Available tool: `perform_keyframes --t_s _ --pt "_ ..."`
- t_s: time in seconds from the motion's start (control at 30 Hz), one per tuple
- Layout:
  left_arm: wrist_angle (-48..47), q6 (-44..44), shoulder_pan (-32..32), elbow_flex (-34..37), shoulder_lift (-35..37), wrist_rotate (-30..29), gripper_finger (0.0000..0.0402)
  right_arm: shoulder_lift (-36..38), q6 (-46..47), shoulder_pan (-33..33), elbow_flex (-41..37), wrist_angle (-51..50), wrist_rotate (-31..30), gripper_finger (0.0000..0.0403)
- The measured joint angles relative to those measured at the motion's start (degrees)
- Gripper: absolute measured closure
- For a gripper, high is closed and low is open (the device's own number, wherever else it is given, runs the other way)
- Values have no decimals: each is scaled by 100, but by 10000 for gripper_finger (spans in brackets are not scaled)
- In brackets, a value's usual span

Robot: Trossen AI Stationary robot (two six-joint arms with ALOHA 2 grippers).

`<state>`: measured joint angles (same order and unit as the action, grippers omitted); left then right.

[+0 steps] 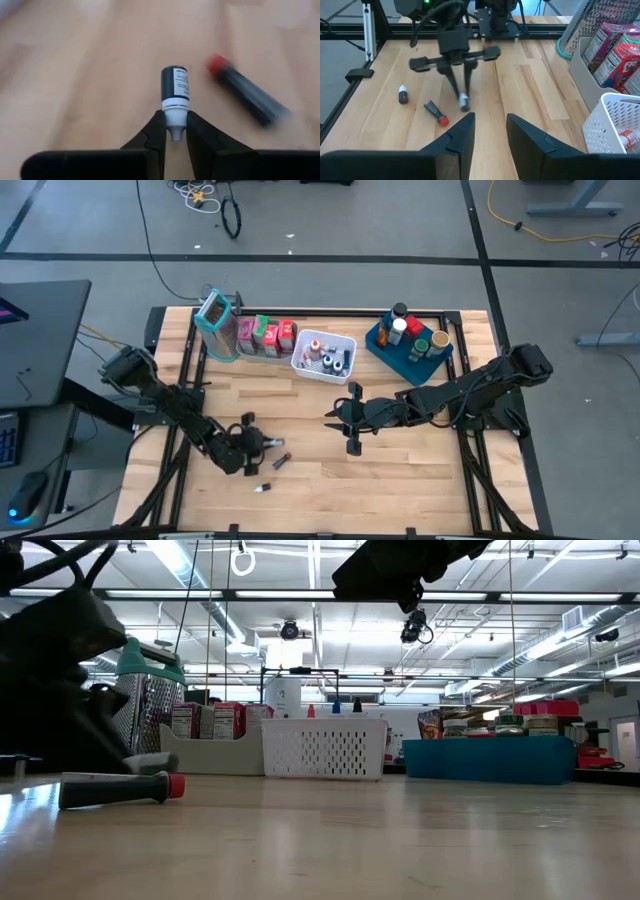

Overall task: Pick & Place Kitchen Items
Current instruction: Put the small black food coloring bottle into the white bin

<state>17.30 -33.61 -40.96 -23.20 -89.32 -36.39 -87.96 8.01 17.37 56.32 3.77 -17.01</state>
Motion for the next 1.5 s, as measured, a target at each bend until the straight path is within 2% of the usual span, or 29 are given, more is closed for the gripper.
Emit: perform_keyframes --t_s 0.17,0.27,0.33,0.5,0.67,0.77,0.9,1.03,1.13,1.5 --pt "8 131 275 -62 15 -983 345 0 -8 -2 0 2 -5 279" --pt "35 809 766 -262 46 -1504 341 0 -151 -2 0 4 -9 279" --pt "26 1496 1223 -446 44 -1521 337 0 -233 -2 0 38 -9 279" --pt "28 3242 2591 -1071 44 -438 337 0 -286 -4 0 76 -9 279" --pt "25 3939 3800 -1630 44 351 331 0 -303 -7 0 41 -9 279" --pt "28 4436 4366 -1808 44 1020 323 0 -307 -7 0 23 -7 279" --pt "-2 4931 4960 -1849 44 1598 320 2 -293 -7 0 -73 -7 279" --pt "-207 4920 5410 -1849 40 2222 319 2 -264 -7 0 -159 -3 279" --pt "-439 4771 5628 -1847 -7 2458 318 2 -260 -7 0 -168 -3 279" --pt "-225 4680 5745 -1869 -343 2454 317 2 -258 -7 0 -188 3 279"
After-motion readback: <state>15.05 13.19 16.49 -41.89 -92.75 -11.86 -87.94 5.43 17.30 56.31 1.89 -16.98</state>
